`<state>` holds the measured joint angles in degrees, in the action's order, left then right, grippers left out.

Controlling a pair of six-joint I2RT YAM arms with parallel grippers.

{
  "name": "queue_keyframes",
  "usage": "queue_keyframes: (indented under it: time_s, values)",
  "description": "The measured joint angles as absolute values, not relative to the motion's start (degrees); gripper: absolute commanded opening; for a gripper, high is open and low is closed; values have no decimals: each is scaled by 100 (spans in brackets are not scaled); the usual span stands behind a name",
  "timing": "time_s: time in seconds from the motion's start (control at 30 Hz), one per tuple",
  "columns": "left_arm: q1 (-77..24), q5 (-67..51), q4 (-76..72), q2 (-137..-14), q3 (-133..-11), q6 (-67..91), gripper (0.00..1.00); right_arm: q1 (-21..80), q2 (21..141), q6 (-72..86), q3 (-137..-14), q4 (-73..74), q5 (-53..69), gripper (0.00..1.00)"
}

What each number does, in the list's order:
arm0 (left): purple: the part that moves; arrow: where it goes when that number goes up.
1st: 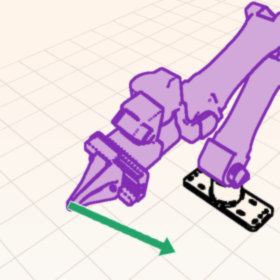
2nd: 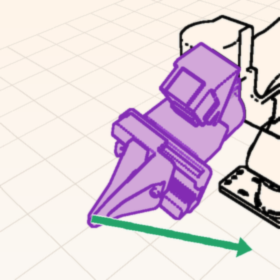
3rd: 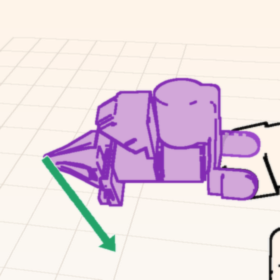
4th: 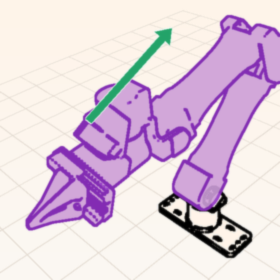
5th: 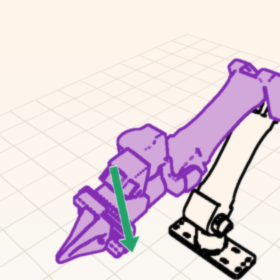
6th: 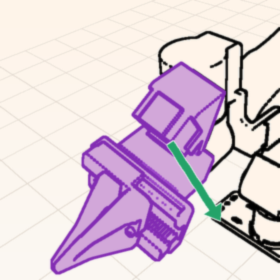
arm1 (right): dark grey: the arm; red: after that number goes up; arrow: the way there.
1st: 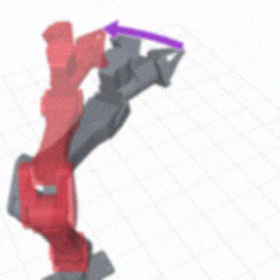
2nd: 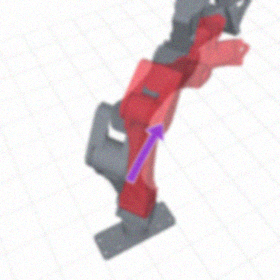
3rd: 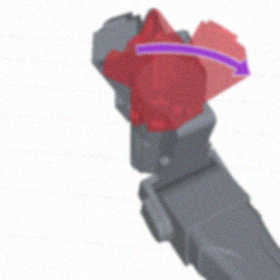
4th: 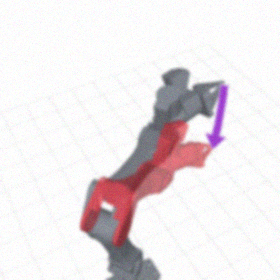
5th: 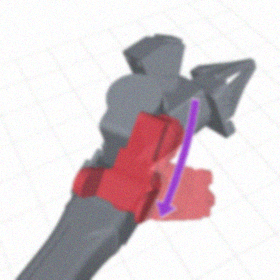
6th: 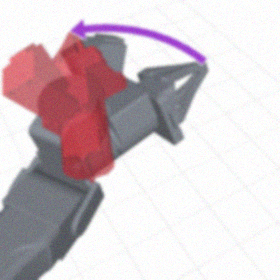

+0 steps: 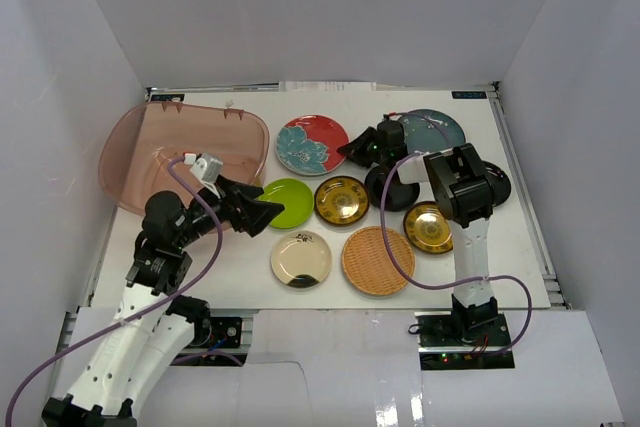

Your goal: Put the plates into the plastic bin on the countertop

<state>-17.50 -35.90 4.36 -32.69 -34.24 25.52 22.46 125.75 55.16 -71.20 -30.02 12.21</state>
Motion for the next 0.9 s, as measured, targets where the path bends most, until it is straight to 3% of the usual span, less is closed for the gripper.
queue_keyframes:
  time_s: [0.07, 0.3, 0.53, 0.73, 0.9]
  values:
    - [-1750, -3472, 440, -3345, -3424, 2563, 98, 2224, 12691, 5920, -7120, -3253, 1282, 8]
    - [-1750, -3227, 808, -4204, -4053, 2718, 94, 2211, 12346, 6163, -6997, -3286, 1205, 8]
    - [-1754, -2923, 1369, -5216, -5618, 3020, 86, 1710, 10357, 5996, -6010, -2967, 1470, 8]
    - [-1756, -2928, 1559, -6084, -6064, 3205, 89, 1203, 8582, 6027, -5231, -3441, 2058, 8]
    - [-1758, -3024, 1671, -7087, -6318, 3229, 91, 1264, 8009, 6237, -4753, -3758, 2840, 8]
